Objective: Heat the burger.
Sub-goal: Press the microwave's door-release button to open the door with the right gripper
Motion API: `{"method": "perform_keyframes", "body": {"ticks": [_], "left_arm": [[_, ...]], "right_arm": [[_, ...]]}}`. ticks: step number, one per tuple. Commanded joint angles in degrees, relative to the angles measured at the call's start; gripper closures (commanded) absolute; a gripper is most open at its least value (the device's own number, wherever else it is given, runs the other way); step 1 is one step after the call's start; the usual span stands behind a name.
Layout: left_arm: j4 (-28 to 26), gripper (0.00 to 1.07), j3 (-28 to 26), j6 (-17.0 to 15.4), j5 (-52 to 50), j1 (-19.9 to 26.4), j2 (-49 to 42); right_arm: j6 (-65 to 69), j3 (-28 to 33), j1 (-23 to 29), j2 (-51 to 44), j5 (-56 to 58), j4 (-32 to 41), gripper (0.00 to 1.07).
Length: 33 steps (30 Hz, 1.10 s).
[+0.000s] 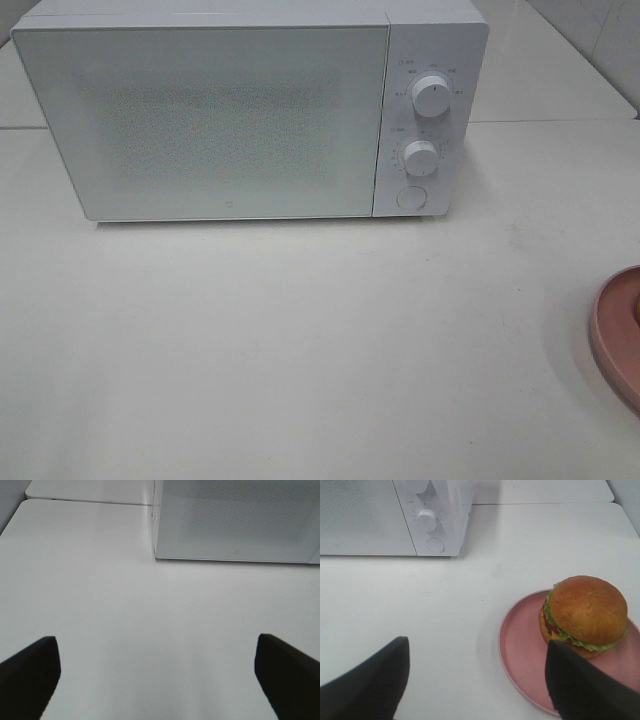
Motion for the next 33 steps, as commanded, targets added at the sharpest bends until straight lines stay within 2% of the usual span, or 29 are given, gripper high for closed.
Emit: {"method": "perform_keyframes", "body": {"ticks": [1,18,20,33], "left_arm": [[-0.4,0.09,0.06,-0.34,-0.29,-0.17,-0.92],[-0.4,0.09,0.06,-0.34,-0.29,-0.17,-0.92],[-0.4,0.09,0.06,-0.34,-0.29,-0.17,-0.92],[-0.34,0.09,0.06,-0.29,-0.29,-0.17,-0.92]], "right_arm": [[-0.46,0.0,-0.23,-1.49,-0.4,0.17,0.32],[0.17,-1.26,-0.23,-1.38,-1.72,0.69,0.32],[0.17,-3.61,-0.23,1.38,-4.3,0.92,0.32],[0.17,-3.84,-0.23,13.58,-16.21,1.26,0.32]]}}
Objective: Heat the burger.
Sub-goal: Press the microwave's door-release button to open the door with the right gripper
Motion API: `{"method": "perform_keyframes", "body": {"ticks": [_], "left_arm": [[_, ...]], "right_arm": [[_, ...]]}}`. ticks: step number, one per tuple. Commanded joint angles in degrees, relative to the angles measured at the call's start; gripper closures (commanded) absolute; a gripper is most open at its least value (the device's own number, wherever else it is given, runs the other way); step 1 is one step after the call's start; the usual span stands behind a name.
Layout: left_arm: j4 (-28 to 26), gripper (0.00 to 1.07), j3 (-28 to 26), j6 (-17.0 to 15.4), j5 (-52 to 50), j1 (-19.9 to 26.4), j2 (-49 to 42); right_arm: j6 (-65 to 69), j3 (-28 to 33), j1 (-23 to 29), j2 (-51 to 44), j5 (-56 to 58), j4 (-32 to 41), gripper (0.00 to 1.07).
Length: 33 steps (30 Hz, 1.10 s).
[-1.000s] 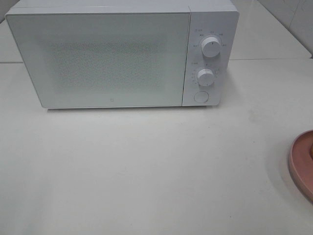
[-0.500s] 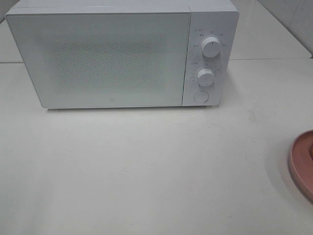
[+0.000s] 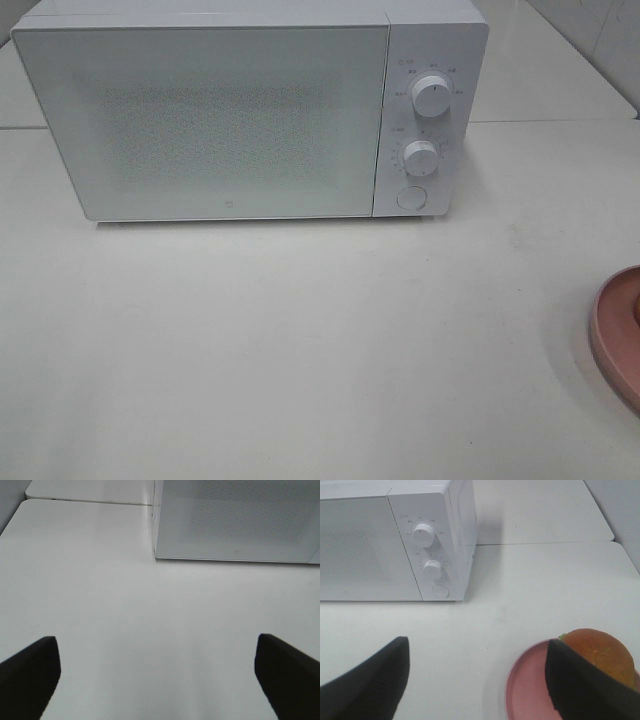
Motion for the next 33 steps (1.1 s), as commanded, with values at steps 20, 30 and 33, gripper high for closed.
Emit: {"method": "perform_keyframes", "body": {"ticks": [20,30,33], "left_arm": [[-0.34,0.09,0.06,-0.29,-0.29,-0.17,-0.92],[-0.34,0.09,0.06,-0.29,-0.29,-0.17,-0.92],[-0.34,0.09,0.06,-0.29,-0.29,-0.17,-0.92]], "right_arm": [[0.06,-0.34,-0.23,23.61,-23.32,1.03,0.32],[0.06,1.89,-0.23,31.8,-35.18,0.29,0.32],[0.06,5.9,-0.23,33.17,-43.49,-1.03,0.32]]}}
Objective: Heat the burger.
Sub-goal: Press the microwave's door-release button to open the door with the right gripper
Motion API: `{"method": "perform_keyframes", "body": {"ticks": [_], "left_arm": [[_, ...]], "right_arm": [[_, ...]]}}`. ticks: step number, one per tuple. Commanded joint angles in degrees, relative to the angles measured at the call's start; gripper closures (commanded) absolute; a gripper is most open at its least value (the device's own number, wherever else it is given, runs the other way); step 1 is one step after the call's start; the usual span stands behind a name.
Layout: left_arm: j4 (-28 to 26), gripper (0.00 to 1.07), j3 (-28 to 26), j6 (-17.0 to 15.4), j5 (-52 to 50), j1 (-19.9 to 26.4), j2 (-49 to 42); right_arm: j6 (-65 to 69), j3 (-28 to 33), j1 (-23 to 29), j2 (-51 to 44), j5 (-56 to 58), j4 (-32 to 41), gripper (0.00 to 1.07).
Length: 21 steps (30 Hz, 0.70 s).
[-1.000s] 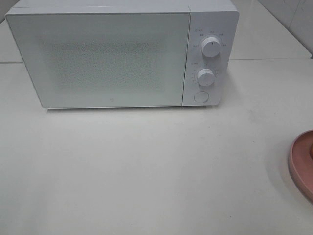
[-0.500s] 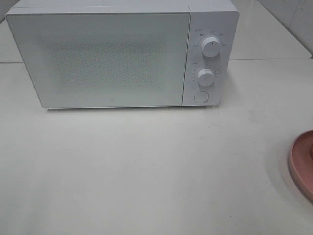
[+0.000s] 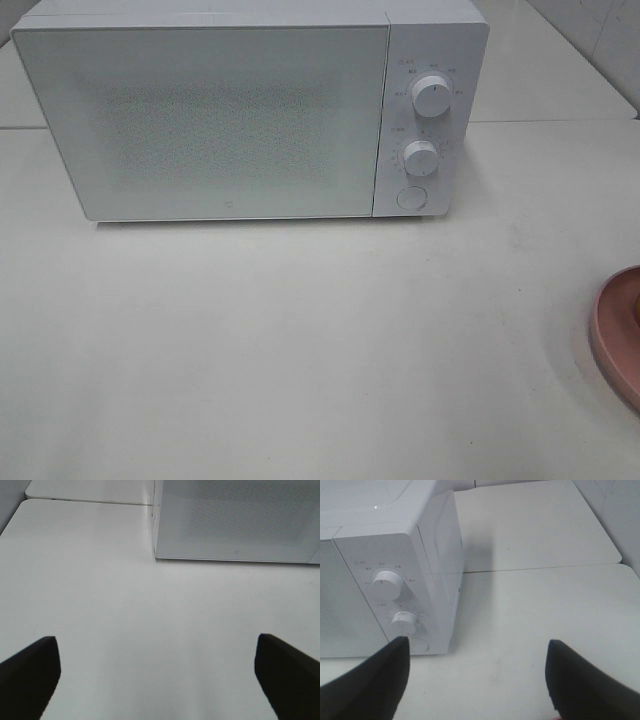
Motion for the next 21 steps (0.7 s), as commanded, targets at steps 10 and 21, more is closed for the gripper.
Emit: {"method": "perform_keyframes", "body": {"ticks": [10,21], "left_arm": [[-0.34,0.09,0.06,-0.29,-0.29,-0.17,-0.92],[-0.34,0.09,0.06,-0.29,-0.29,-0.17,-0.92]], "right_arm": [[0.0,10.26,-0.23,5.79,-27.27,-1.32,0.36],[-0.92,13.98,-0.23,16.44,-44.4,-2.29,0.36]]}}
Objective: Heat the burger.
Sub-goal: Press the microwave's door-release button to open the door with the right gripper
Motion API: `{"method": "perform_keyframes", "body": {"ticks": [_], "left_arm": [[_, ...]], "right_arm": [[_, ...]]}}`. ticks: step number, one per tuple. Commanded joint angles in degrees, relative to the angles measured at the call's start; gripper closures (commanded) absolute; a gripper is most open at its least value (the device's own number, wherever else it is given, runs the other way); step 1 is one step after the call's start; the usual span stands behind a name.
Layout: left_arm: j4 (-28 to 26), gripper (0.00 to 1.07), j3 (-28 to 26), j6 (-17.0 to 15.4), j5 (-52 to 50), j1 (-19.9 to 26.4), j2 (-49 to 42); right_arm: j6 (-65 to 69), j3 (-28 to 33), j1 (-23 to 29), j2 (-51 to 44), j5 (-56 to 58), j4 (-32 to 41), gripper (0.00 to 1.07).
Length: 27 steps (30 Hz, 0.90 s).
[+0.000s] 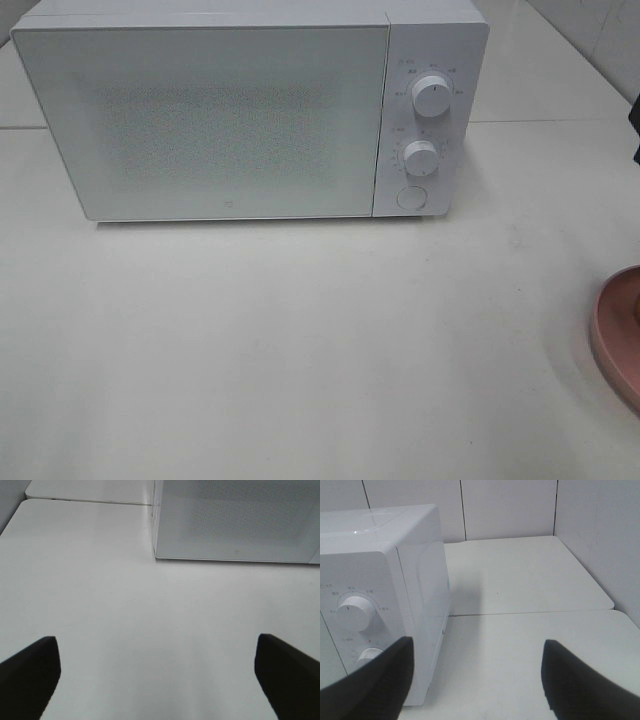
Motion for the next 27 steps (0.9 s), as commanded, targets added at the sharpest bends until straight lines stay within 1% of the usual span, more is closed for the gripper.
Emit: {"method": "perform_keyframes", "body": {"ticks": [1,2,4,6,9,13,14,16,17,18,19,20,21,22,23,25,26,27], "left_arm": [[-0.34,0.09,0.06,-0.29,-0.29,-0.17,-0.92],[-0.34,0.09,0.06,-0.29,-0.29,-0.17,-0.92],[-0.34,0.09,0.06,-0.29,-0.29,-0.17,-0.92],[-0.34,0.09,0.06,-0.29,-0.29,-0.17,-0.92],[-0.34,0.09,0.06,-0.29,-0.29,-0.17,-0.92],[-0.34,0.09,0.06,-0.29,-0.29,-0.17,-0.92],[-0.34,0.09,0.06,-0.29,-0.29,-0.17,-0.92],[-0.34,0.09,0.06,-0.29,-0.29,-0.17,-0.92],[-0.34,0.09,0.06,-0.29,-0.29,-0.17,-0.92],[-0.34,0.09,0.06,-0.29,-0.29,-0.17,-0.92],[-0.34,0.09,0.06,-0.29,-0.29,-0.17,-0.92],[-0.34,0.09,0.06,-0.29,-0.29,-0.17,-0.92],[-0.34,0.09,0.06,-0.29,-0.29,-0.17,-0.92],[-0.34,0.09,0.06,-0.29,-0.29,-0.17,-0.92],[-0.34,0.09,0.06,-0.29,-0.29,-0.17,-0.92],[-0.34,0.09,0.06,-0.29,-0.29,-0.17,-0.92],[-0.34,0.09,0.06,-0.29,-0.29,-0.17,-0.92],[-0.34,0.09,0.06,-0.29,-0.29,-0.17,-0.92]], "right_arm": [[-0.8,0.06,-0.23,1.38,-2.46,-0.63,0.36],[-1.66,0.06,-0.23,4.01,-5.73,-0.69,0.36],[-2.12,0.17,-0.17,5.16,-7.33,-0.69,0.36],[-3.84,0.8,-0.17,9.97,-15.3,-0.69,0.36],[-4.07,0.86,-0.17,10.94,-15.99,-0.63,0.36],[-4.81,0.86,0.17,15.01,-18.74,0.0,0.36],[-5.56,0.86,1.95,16.9,-20.28,2.52,0.36],[-6.36,0.86,2.86,17.88,-21.14,3.61,0.36],[-8.71,0.86,5.56,19.82,-23.09,6.19,0.36],[-8.71,0.86,5.56,19.82,-23.09,6.19,0.36],[-10.03,0.86,7.1,20.97,-24.35,7.73,0.36],[-11.63,0.86,10.08,22.86,-26.64,11.06,0.36],[-11.63,0.86,10.08,22.86,-26.64,11.06,0.36],[-12.2,0.86,11.8,23.89,-27.85,12.89,0.36],[-12.2,0.86,11.8,23.89,-27.85,12.89,0.36],[-12.95,0.86,18.16,27.44,-31.28,18.68,0.36],[-12.95,0.86,18.16,27.44,-31.28,18.68,0.36],[-12.95,0.86,19.71,28.3,-32.14,20.0,0.36]]}}
